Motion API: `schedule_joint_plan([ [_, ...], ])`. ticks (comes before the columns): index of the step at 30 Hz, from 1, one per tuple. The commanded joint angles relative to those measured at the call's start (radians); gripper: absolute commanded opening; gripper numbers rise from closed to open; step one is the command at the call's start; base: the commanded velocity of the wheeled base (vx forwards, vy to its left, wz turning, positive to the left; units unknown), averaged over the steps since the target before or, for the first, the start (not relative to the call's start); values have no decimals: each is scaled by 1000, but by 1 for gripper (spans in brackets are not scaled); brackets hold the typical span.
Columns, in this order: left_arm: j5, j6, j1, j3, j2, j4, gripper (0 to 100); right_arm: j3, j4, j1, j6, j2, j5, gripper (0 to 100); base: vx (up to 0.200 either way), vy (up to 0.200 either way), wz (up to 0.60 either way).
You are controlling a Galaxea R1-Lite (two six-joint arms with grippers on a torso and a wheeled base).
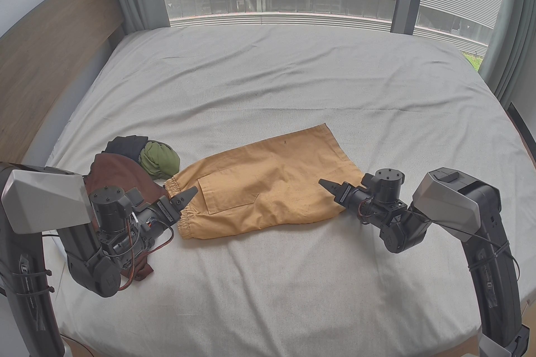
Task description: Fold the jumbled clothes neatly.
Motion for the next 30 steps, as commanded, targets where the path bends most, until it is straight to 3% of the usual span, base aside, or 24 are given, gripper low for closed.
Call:
schedule_joint_plan([
  [1,0,-1,1,-1,2,-4,100,9,-11,4,1,2,0,0,0,0,0],
  [9,0,-2,2,-3,4,-2,100,89,-40,11,-1,-40,-22,0,0,0,0],
  [14,0,-2,4,-3,8,-2,100,218,-90,27,-18,-112,-27,0,0,0,0],
  [23,0,-2,7,-4,8,-2,100,492,-126,14,-126,-238,-34,0,0,0,0],
  [30,0,-2,7,-6,8,-2,100,664,-209,-9,-142,-267,-66,0,0,0,0],
])
